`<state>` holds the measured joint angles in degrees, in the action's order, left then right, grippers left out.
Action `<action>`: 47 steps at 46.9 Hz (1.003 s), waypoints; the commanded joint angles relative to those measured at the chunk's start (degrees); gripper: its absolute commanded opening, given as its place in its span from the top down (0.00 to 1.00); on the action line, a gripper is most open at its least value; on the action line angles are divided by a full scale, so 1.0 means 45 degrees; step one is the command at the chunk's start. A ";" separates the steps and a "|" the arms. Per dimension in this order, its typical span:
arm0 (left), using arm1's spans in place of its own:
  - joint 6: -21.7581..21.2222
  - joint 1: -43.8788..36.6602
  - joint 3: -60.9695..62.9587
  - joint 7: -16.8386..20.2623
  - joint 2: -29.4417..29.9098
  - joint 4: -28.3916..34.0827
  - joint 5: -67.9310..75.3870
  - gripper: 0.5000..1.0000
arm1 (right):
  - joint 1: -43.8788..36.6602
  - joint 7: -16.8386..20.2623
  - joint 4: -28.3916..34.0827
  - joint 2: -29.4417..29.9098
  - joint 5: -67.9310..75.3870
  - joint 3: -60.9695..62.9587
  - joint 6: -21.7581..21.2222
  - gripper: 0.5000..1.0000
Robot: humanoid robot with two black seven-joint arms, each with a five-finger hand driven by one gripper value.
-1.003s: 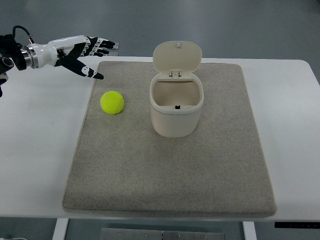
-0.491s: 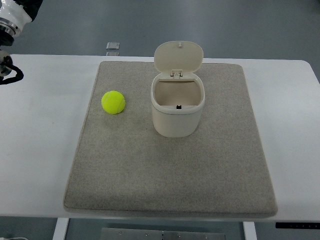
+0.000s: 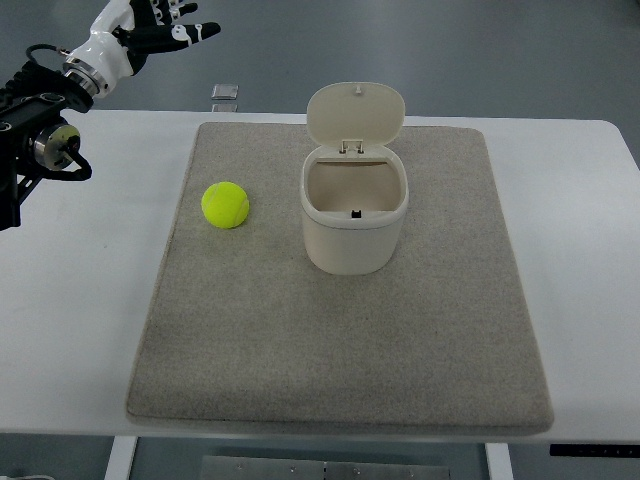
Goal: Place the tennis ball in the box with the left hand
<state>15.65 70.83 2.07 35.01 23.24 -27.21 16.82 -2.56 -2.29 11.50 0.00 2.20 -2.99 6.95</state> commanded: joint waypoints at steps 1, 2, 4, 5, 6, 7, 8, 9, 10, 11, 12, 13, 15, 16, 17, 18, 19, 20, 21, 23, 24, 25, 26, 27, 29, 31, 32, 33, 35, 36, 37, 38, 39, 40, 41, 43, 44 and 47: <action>0.0738 0.0450 0.0553 -0.0003 0.0324 0.0010 0.2486 0.09 | 0.0001 0.0002 0.0003 0.0000 0.0000 0.0000 -0.0001 0.20; 0.1030 0.0586 0.0729 -0.0003 0.0421 -0.0009 0.3130 0.09 | 0.0001 0.0002 0.0003 0.0000 0.0000 0.0000 -0.0001 0.20; 0.1675 0.0821 0.1003 -0.0003 0.0655 -0.0009 0.4322 0.09 | 0.0001 0.0002 0.0003 0.0000 0.0000 0.0000 -0.0001 0.20; 0.1929 0.0919 0.1063 -0.0003 0.0772 -0.0009 0.4850 0.09 | 0.0001 0.0002 0.0003 0.0000 0.0000 0.0000 -0.0001 0.20; 0.2144 0.1016 0.1063 -0.0003 0.0870 -0.0028 0.5338 0.09 | 0.0001 0.0002 0.0003 0.0000 0.0000 0.0000 -0.0001 0.20; 0.2263 0.1095 0.1083 -0.0003 0.0968 -0.0048 0.5788 0.09 | 0.0001 0.0002 0.0003 0.0000 0.0000 0.0000 -0.0001 0.20; 0.2283 0.1154 0.1083 -0.0003 0.1046 -0.0087 0.6179 0.09 | 0.0001 0.0002 0.0003 0.0000 0.0000 0.0000 -0.0001 0.20; 0.2283 0.1212 0.1083 -0.0003 0.1105 -0.0184 0.6492 0.09 | 0.0001 0.0002 0.0003 0.0000 0.0000 0.0000 -0.0001 0.20; 0.2283 0.1271 0.1083 -0.0003 0.1164 -0.0301 0.6728 0.09 | 0.0001 0.0002 0.0003 0.0000 0.0000 0.0000 -0.0001 0.20; 0.2283 0.1329 0.1102 -0.0003 0.1241 -0.0457 0.6923 0.09 | 0.0001 0.0002 0.0003 0.0000 0.0000 0.0000 -0.0001 0.20; 0.2283 0.1388 0.1102 -0.0003 0.1320 -0.0632 0.7041 0.09 | 0.0001 0.0002 0.0003 0.0000 0.0000 0.0000 -0.0001 0.20; 0.2283 0.1408 0.1122 -0.0003 0.1417 -0.0808 0.7120 0.09 | 0.0001 0.0002 0.0003 0.0000 0.0000 0.0000 -0.0001 0.20; 0.2283 0.1447 0.1141 -0.0003 0.1632 -0.1179 0.7179 0.09 | 0.0001 0.0002 0.0003 0.0000 0.0000 0.0000 -0.0001 0.20; 0.2303 0.1447 0.1161 -0.0003 0.1730 -0.1374 0.7199 0.09 | 0.0001 0.0002 0.0003 0.0000 0.0000 0.0000 -0.0001 0.20; 0.2303 0.1447 0.1200 -0.0003 0.1789 -0.1550 0.7218 0.09 | 0.0001 0.0002 0.0003 0.0000 0.0000 0.0000 -0.0001 0.20; 0.2303 0.1447 0.1258 -0.0003 0.1828 -0.1745 0.7276 0.09 | 0.0001 0.0002 0.0003 0.0000 0.0000 0.0000 -0.0001 0.20; 0.2303 0.1447 0.1316 -0.0003 0.1867 -0.1921 0.7335 0.09 | 0.0001 0.0002 0.0003 0.0000 0.0000 0.0000 -0.0001 0.20; 0.2303 0.1447 0.1394 -0.0003 0.1945 -0.2039 0.7432 0.09 | 0.0001 0.0002 0.0003 0.0000 0.0000 0.0000 -0.0001 0.20; 0.2283 0.1447 0.1453 -0.0003 0.1984 -0.2156 0.7530 0.09 | 0.0001 0.0002 0.0003 0.0000 0.0000 0.0000 -0.0001 0.20; 0.2283 0.1467 0.1551 -0.0003 0.2082 -0.2255 0.7745 0.09 | 0.0001 0.0002 0.0003 0.0000 0.0000 0.0000 -0.0001 0.20; 0.2283 0.1467 0.1551 -0.0003 0.2101 -0.2275 0.7823 0.09 | 0.0001 0.0002 0.0003 0.0000 0.0000 0.0000 -0.0001 0.20; 0.2283 0.1447 0.1571 -0.0003 0.2102 -0.2313 0.7920 0.09 | 0.0001 0.0002 0.0003 0.0000 0.0000 0.0000 -0.0001 0.20; 0.2283 0.1447 0.1571 -0.0003 0.2140 -0.2352 0.7999 0.09 | 0.0001 0.0002 0.0003 0.0000 0.0000 0.0000 -0.0001 0.20; 0.2283 0.1447 0.1571 -0.0003 0.2199 -0.2372 0.8058 0.09 | 0.0001 0.0002 0.0003 0.0000 0.0000 0.0000 -0.0001 0.20; 0.2283 0.1447 0.1591 -0.0003 0.2374 -0.2547 0.8213 0.09 | 0.0001 0.0002 0.0003 0.0000 0.0000 0.0000 -0.0001 0.20; 0.2303 0.1447 0.1591 -0.0003 0.2608 -0.2801 0.8428 0.10 | 0.0001 0.0002 0.0003 0.0000 0.0000 0.0000 -0.0001 0.20; 0.2283 0.1447 0.1591 -0.0003 0.2706 -0.2918 0.8545 0.10 | 0.0001 0.0002 0.0003 0.0000 0.0000 0.0000 -0.0001 0.20; 0.2283 0.1447 0.1591 -0.0003 0.2823 -0.3055 0.8701 0.10 | 0.0001 0.0002 0.0003 0.0000 0.0000 0.0000 -0.0001 0.20; 0.2283 0.1447 0.1571 -0.0003 0.2999 -0.3309 0.9130 0.10 | 0.0001 0.0002 0.0003 0.0000 0.0000 0.0000 -0.0001 0.20; 0.2283 0.1447 0.1590 -0.0003 0.3077 -0.3407 0.9326 0.11 | 0.0001 0.0002 0.0003 0.0000 0.0000 0.0000 -0.0001 0.20; 0.2283 0.1447 0.1571 -0.0003 0.3156 -0.3504 0.9540 0.11 | 0.0001 0.0002 0.0003 0.0000 0.0000 0.0000 -0.0001 0.20; 0.2283 0.1428 0.1571 -0.0003 0.3214 -0.3563 0.9755 0.11 | 0.0001 0.0002 0.0003 0.0000 0.0000 0.0000 -0.0001 0.20; 0.2264 0.1428 0.1571 -0.0003 0.3254 -0.3622 0.9931 0.11 | 0.0001 0.0002 0.0003 0.0000 0.0000 0.0000 -0.0001 0.20; 0.2264 0.1428 0.1571 -0.0003 0.3312 -0.3661 1.0049 0.11 | 0.0001 0.0002 0.0003 0.0000 0.0000 0.0000 -0.0001 0.20; 0.2244 0.1428 0.1571 -0.0003 0.3332 -0.3681 1.0147 0.11 | 0.0001 0.0002 0.0003 0.0000 0.0000 0.0000 -0.0001 0.20; 0.2244 0.1428 0.1571 -0.0003 0.3332 -0.3681 1.0226 0.11 | 0.0001 0.0002 0.0003 0.0000 0.0000 0.0000 -0.0001 0.20; 0.2244 0.1447 0.1571 -0.0003 0.3332 -0.3700 1.0245 0.10 | 0.0001 0.0002 0.0003 0.0000 0.0000 0.0000 -0.0001 0.20; 0.2244 0.1369 0.1591 -0.0003 0.3313 -0.3701 1.0284 0.10 | 0.0001 0.0002 0.0003 0.0000 0.0000 0.0000 -0.0001 0.20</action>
<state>25.76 77.27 9.16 34.99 38.21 -43.84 62.90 -2.55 -2.28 11.51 0.00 2.20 -2.99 6.94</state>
